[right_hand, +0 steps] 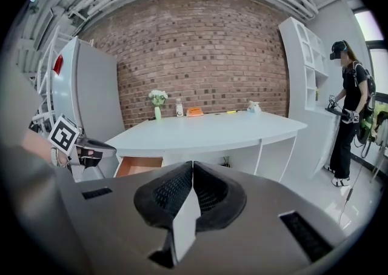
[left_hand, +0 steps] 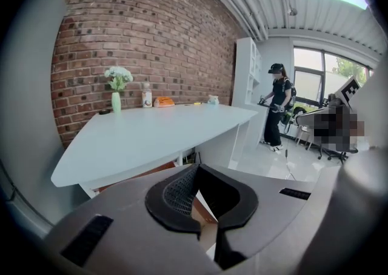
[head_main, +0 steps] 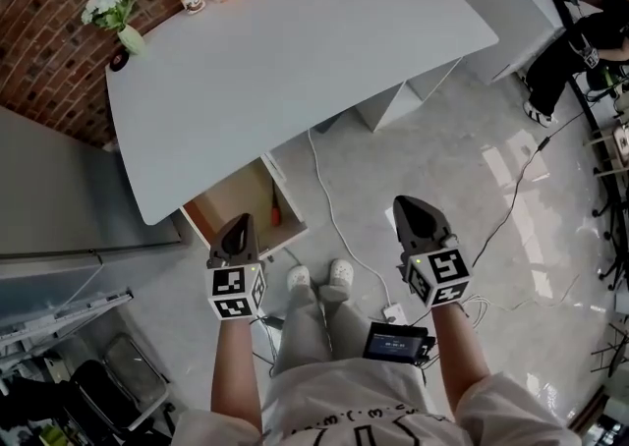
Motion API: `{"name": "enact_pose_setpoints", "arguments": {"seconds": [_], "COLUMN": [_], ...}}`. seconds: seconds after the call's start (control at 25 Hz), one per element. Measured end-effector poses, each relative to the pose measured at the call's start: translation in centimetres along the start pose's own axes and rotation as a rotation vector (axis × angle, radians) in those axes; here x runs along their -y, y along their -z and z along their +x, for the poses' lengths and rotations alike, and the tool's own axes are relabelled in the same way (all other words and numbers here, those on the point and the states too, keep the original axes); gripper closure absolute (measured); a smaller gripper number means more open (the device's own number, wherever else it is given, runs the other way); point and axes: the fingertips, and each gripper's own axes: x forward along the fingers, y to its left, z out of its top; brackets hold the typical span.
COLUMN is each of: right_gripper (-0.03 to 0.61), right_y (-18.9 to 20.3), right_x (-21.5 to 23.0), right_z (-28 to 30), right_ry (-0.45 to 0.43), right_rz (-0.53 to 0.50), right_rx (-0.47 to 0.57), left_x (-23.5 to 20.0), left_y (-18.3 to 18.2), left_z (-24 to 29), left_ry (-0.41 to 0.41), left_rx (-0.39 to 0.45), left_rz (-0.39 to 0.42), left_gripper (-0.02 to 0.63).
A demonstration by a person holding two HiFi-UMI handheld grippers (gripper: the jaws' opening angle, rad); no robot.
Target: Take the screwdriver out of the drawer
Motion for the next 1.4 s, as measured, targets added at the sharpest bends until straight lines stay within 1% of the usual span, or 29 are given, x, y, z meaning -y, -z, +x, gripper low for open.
{"name": "enact_pose_setpoints", "arguments": {"seconds": [0.2, 0.36, 0.48, 0.64, 0.84, 1.04, 1.08, 1.12, 1.16, 1.2, 1.28, 1.4], "right_gripper": [0.558, 0.558, 0.558, 0.558, 0.558, 0.558, 0.558, 0.558, 0.558, 0.558, 0.558, 0.558], "right_y": [3.1, 5.8, 7.5, 9.6, 12.8, 16.0, 16.5, 17.1, 17.6, 18.1, 19.2, 21.0], "right_x": [0.1, -0.6, -0.9, -0.7, -0.9, -0.7, -0.6, -0.6, -0.4, -0.3, 0.2, 0.9], "right_z": [2.4, 4.3, 5.5, 7.1, 9.0, 11.1, 11.6, 12.1, 12.5, 12.9, 13.8, 15.3], "right_ry": [0.002, -0.026, -0.042, -0.041, -0.040, -0.019, -0.014, -0.011, -0.008, -0.006, -0.001, 0.009], "right_rz": [-0.014, -0.023, -0.031, -0.025, -0.019, -0.005, 0.005, 0.017, 0.029, 0.041, 0.054, 0.048], "right_rx": [-0.035, -0.066, -0.083, -0.090, -0.110, -0.131, -0.138, -0.147, -0.156, -0.167, -0.194, -0.245], "left_x": [-1.3, -2.1, -2.0, -2.0, -1.8, -1.8, -1.9, -2.1, -2.2, -2.3, -2.5, -2.3], "left_y": [3.2, 5.6, 7.2, 9.4, 12.9, 15.8, 16.4, 17.0, 17.4, 17.9, 18.7, 20.1], "left_z": [2.2, 4.2, 5.9, 8.5, 11.1, 13.7, 14.2, 14.7, 15.2, 15.7, 16.7, 18.2], "left_ry": [-0.005, 0.000, 0.024, 0.053, 0.099, 0.157, 0.164, 0.170, 0.174, 0.175, 0.173, 0.180], "left_rx": [-0.037, -0.075, -0.103, -0.141, -0.228, -0.309, -0.326, -0.345, -0.363, -0.380, -0.414, -0.470], "left_rz": [-0.006, 0.003, 0.017, 0.022, -0.007, -0.010, -0.019, -0.032, -0.046, -0.059, -0.071, -0.062], "left_gripper": [0.600, 0.601, 0.600, 0.600, 0.600, 0.598, 0.593, 0.574, 0.536, 0.518, 0.515, 0.515]}}
